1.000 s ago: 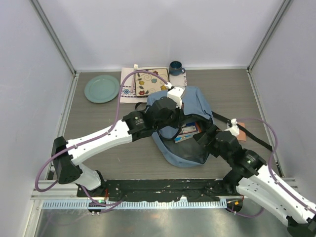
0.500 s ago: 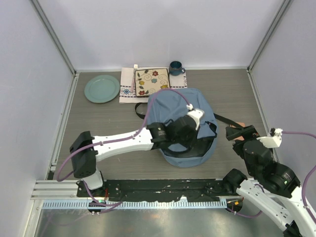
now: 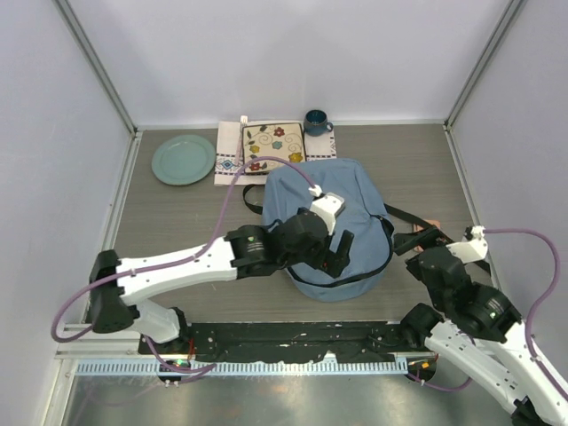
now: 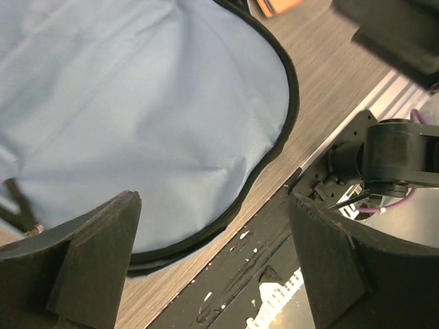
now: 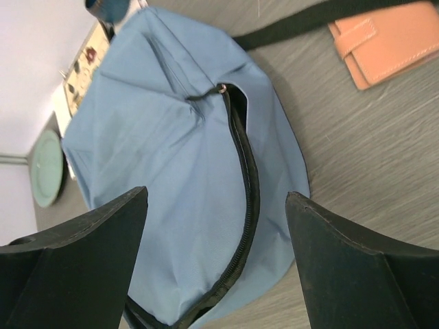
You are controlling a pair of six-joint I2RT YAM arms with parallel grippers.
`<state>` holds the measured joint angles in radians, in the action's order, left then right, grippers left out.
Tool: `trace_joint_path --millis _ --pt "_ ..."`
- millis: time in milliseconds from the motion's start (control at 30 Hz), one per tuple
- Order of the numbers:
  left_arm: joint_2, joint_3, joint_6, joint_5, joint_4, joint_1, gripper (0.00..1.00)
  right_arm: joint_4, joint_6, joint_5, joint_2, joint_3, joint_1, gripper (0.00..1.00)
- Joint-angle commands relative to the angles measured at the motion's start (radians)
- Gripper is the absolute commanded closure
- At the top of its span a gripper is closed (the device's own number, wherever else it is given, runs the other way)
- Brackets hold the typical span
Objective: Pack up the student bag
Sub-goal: Zip the student bag at the center of the board.
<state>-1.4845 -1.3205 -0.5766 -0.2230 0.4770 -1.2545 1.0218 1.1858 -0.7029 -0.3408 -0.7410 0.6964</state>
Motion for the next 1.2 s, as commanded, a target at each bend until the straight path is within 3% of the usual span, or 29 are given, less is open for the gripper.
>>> trace_joint_path --millis 0,167,200,400,533,667,867,1167 --pt "0.136 0.065 -0.009 -0.163 0.011 0.003 0.01 -0.086 0.018 0.074 -0.058 0.048 -0.001 0.14" --pt "0.205 0.158 -0.057 -0.243 0.052 0.058 0.0 -0.127 0.015 0.124 -0.141 0.084 -0.001 0.19" --pt "0.21 0.167 -0.086 -0.242 0.066 0.069 0.0 -0.138 0.011 0.14 -0.148 0.084 -0.001 0.27" --pt "0.244 0.233 -0.121 -0.233 0.035 0.102 0.0 -0.216 -0.012 0.252 -0.199 0.092 -0.001 0.41" --pt "0.236 0.233 -0.12 -0.23 0.043 0.107 0.01 -0.223 -0.034 0.275 -0.248 0.086 -0.003 0.43" --pt "0.231 0.228 -0.115 -0.226 0.057 0.107 0.0 -0.169 -0.075 0.243 -0.245 0.017 -0.001 0.44" --pt "0.24 0.231 -0.111 -0.237 0.057 0.109 0.0 0.002 -0.127 0.102 -0.19 -0.087 -0.002 0.54" --pt "0.22 0.218 -0.106 -0.22 0.045 0.112 0.0 0.041 -0.094 0.152 -0.234 -0.017 -0.001 0.61"
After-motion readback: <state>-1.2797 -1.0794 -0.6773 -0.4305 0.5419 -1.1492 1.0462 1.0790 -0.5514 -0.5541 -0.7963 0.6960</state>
